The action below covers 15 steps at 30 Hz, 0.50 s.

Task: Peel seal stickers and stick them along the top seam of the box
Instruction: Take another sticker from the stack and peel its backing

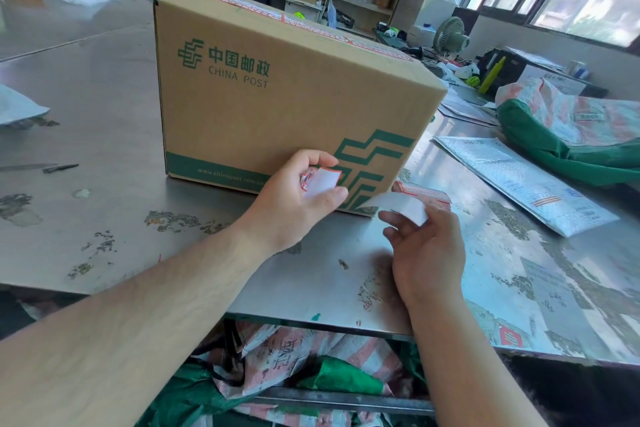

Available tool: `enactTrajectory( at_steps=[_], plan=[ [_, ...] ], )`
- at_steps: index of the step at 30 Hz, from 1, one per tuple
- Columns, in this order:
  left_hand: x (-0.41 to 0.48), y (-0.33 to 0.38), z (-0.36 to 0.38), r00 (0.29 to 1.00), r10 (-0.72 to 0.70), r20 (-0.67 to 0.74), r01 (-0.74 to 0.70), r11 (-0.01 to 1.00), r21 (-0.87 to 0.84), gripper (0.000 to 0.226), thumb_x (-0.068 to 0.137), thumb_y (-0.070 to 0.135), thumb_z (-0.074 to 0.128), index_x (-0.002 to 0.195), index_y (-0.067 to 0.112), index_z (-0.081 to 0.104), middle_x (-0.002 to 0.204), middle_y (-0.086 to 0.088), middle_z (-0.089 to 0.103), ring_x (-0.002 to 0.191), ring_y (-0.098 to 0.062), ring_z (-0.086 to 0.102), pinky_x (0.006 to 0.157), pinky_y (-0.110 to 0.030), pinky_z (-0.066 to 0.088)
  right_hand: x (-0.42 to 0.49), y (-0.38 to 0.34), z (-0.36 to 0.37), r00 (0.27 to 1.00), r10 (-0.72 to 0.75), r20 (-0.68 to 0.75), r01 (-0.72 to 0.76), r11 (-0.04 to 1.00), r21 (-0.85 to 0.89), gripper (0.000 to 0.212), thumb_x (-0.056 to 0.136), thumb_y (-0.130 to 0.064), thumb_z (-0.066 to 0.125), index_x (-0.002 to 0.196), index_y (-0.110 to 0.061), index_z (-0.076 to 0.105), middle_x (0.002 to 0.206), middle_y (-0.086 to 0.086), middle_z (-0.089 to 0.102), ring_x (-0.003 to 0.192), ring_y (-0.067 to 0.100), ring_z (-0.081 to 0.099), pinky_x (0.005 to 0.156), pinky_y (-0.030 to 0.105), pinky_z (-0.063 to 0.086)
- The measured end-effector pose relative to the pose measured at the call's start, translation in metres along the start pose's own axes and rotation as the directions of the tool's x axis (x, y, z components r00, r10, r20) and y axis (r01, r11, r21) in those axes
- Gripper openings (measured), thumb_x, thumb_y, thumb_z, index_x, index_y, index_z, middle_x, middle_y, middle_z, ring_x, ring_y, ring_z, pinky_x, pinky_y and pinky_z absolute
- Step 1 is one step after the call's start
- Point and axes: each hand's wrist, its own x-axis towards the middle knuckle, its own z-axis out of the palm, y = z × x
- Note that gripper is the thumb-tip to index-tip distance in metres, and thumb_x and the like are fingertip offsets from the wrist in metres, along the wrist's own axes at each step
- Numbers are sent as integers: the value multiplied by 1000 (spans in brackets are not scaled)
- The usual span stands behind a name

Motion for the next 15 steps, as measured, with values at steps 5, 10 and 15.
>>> enactTrajectory(
  at_steps=[5, 10, 15],
  plan=[
    [-4, 3, 3, 996, 87, -12, -87, 996, 12, 25, 99, 32, 42, 118, 29, 57, 84, 6, 57, 77, -2, 53, 79, -14, 43, 0, -4, -2, 999, 7, 32, -5, 999, -46, 29, 74, -19, 46, 92, -16, 68, 88, 2, 68, 77, 25, 55, 59, 28, 43],
    [-13, 21, 7, 983, 183, -30, -179, 979, 98, 40, 102, 2, 38, 130, 27, 51, 103, 8, 68, 94, -7, 64, 89, -15, 47, -8, -7, 1, 998, 13, 57, -2, 983, -183, 32, 81, -11, 45, 78, -25, 74, 92, -4, 71, 75, 12, 58, 64, 26, 43],
    [-25, 36, -15, 987, 157, -38, -150, 978, 143, 18, 99, 28, 53, 116, 29, 59, 75, 7, 61, 61, -1, 51, 62, -11, 38, -25, -10, 18, 997, -75, 31, 81, 939, -335, 42, 93, -6, 44, 73, -25, 76, 88, -1, 66, 82, 18, 60, 64, 26, 46]
  ],
)
